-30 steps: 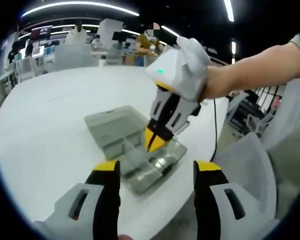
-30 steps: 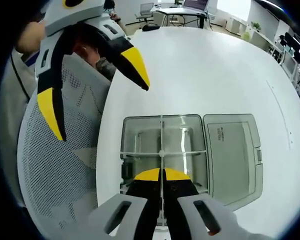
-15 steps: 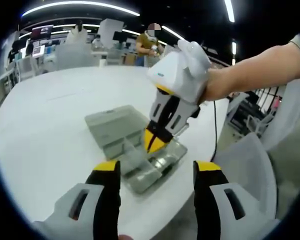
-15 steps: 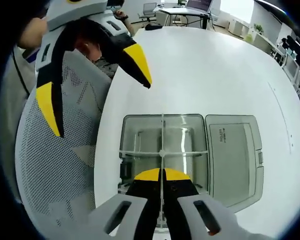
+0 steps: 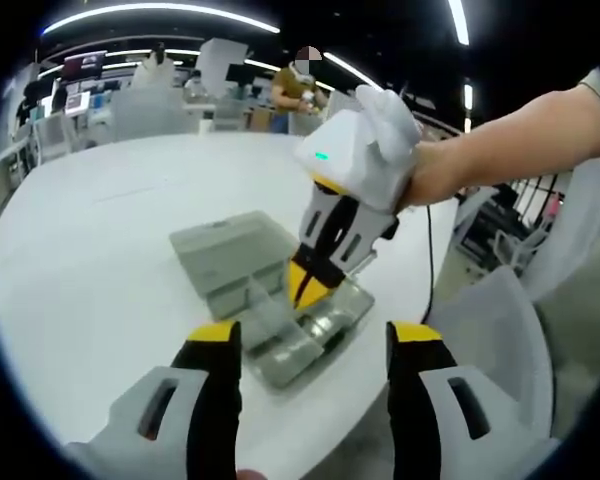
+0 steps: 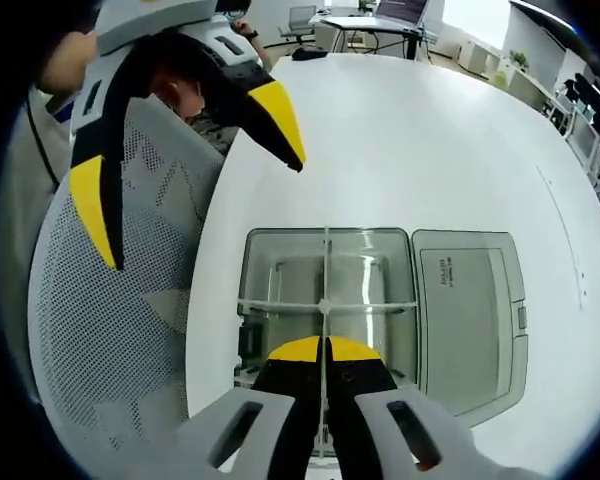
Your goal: Insert the divider into the dual guide fixture by aligning both edges with the guide slots and pushing it downward to the bottom, including one-sided entry, uneven engagement, binding, and posture correction.
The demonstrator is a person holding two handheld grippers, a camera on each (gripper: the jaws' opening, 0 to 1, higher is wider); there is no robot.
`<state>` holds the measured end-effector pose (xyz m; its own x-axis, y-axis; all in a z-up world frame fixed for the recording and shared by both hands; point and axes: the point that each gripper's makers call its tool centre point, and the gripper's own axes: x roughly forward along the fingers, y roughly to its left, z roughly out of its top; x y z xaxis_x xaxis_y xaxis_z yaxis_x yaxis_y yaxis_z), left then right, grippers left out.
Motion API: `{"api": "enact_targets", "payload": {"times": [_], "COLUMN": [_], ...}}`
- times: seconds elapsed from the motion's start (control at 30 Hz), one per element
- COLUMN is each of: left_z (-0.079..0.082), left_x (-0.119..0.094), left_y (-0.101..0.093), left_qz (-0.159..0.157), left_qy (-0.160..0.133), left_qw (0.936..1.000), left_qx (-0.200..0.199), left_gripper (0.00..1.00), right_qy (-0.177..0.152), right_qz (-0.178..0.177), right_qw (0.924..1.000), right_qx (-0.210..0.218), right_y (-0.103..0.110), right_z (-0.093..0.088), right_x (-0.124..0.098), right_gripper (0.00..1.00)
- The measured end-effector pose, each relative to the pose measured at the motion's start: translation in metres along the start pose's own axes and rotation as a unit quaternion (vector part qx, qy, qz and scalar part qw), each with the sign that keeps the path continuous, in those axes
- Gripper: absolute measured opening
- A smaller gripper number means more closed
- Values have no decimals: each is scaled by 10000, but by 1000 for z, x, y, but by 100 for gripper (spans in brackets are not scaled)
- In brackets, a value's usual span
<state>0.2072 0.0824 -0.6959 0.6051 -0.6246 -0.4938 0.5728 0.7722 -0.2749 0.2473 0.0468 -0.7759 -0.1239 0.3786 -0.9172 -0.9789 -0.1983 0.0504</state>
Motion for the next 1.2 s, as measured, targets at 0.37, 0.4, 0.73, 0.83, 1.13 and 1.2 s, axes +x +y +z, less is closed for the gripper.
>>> {"api": "enact_targets", "payload": {"times": [0.37,0.4,0.73,0.83,1.13,1.2], "left_z": [0,0,0,0,-3,-4], "left_x": [-2,-3,-3,-4,-4,-4], "left_y": [-1,-1,-1,-1,-1,-1], "left_qz": [17,21,17,21,12,1], "left_qy": [3,4,16,25,85,101], "left_qw": [10000,10000,10000,10000,10000,9999], "left_qx": [12,17,18,25,40,64], "left_gripper": [57,57,57,57,57,57], "right_qy": [49,56,162,173,127,97], "right_qz": [-14,-14,-77,-105,-190,-207], "right_qw": [10000,10000,9996,9996,9995,9996], "right_qx": [-81,-68,-226,-203,-198,-146], "right_y": [-2,-3,-3,-3,-3,-2], "right_z": [-1,-2,-3,-3,-5,-6], "right_x": [1,1,2,1,-4,-6], "right_gripper": [0,0,0,4,9,11]}}
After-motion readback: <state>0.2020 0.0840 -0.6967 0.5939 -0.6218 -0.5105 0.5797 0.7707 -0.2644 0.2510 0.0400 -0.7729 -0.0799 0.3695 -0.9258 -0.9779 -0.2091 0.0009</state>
